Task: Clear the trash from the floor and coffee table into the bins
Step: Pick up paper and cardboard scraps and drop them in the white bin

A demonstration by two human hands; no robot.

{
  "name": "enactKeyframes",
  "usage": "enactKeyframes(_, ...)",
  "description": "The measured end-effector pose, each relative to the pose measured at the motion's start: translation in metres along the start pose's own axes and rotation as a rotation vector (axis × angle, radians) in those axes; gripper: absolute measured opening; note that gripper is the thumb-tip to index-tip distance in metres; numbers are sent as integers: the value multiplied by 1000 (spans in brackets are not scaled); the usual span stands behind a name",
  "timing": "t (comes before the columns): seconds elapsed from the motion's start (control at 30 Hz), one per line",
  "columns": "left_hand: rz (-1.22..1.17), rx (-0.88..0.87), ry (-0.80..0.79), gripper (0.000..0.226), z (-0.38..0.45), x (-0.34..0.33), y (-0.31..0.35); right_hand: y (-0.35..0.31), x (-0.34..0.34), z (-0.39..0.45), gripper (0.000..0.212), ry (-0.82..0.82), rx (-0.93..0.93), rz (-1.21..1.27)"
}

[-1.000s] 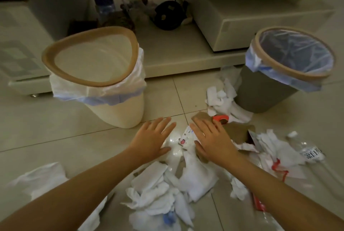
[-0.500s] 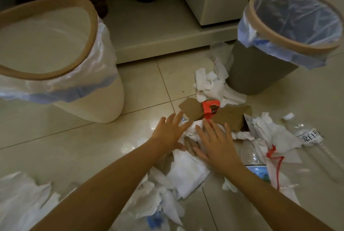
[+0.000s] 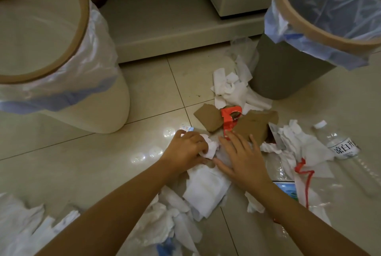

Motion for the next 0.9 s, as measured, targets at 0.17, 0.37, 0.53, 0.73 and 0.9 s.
enactKeyframes(0.17, 116, 10, 135, 6, -12, 23, -6, 0, 12, 39, 46, 60, 8, 57)
enactKeyframes(0.37, 187, 147, 177, 11, -26, 33, -33, 12, -5, 106, 62, -110, -186, 2)
enactKeyframes(0.53, 105, 213, 230, 23, -34, 36, -52, 22, -21, 138, 80, -232, -311, -36)
enactKeyframes(0.73, -79, 285, 319, 16, -37, 33, -58, 26, -44, 146, 95, -367, -369, 36)
enactKeyframes(0.9, -302, 489, 325, 41, -37, 19, -72, 20, -44, 144, 92, -317, -284, 68)
Point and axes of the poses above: each hand's wrist, its own z-axis towards the middle knuckle, its own x-axis out of the back of the hand, y = z × x, the point moved 7 cm from there along z, towards the middle knuckle, and after that the axes turned 12 degrees about -x, right-handed, at the moved point
